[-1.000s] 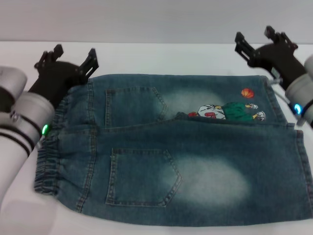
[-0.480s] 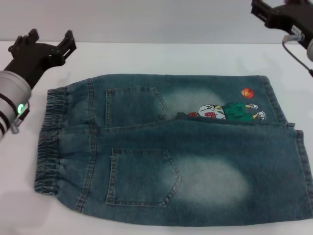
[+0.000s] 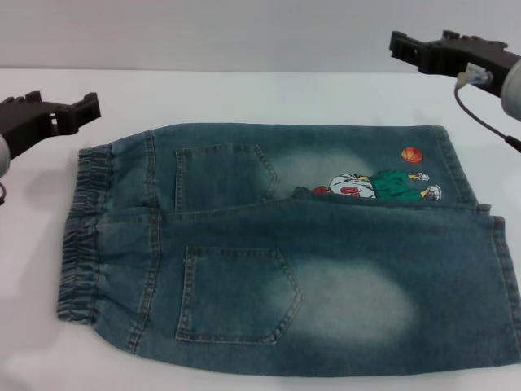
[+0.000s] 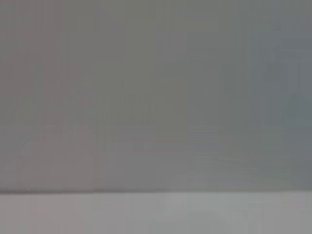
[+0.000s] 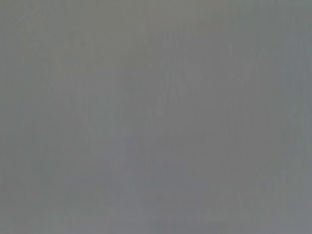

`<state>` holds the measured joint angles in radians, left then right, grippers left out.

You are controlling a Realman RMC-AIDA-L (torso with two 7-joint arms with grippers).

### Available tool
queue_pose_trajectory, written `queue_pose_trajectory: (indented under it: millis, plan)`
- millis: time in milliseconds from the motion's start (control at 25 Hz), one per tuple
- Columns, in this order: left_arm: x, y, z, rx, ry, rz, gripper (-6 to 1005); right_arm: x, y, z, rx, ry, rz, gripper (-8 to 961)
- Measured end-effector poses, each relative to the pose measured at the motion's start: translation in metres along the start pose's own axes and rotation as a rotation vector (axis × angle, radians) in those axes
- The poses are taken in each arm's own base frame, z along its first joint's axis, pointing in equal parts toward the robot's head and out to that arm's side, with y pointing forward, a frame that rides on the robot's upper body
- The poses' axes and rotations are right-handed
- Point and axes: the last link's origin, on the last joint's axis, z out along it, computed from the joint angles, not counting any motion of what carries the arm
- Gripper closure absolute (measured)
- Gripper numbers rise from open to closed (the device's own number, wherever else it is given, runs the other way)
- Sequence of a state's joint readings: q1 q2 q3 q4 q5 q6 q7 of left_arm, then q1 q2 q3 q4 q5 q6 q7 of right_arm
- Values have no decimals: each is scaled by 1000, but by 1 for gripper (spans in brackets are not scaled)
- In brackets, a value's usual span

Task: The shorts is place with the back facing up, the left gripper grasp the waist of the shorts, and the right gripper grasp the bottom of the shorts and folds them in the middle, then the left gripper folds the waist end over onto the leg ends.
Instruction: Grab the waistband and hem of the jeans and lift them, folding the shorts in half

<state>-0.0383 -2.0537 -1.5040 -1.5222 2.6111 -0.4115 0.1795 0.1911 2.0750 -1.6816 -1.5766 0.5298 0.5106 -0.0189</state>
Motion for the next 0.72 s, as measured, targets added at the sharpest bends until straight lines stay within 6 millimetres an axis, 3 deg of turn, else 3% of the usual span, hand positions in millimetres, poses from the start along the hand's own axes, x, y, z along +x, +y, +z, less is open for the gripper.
queue_pose_trajectory:
  millis: [360,720]
  plan:
    - [5,-7,-23,-10,-143,23,157,-9,-8,-19,23,165,72,192]
    - [-10,-15,-40,-18,-354,21,157,3,-7,-27,24,253,93,191]
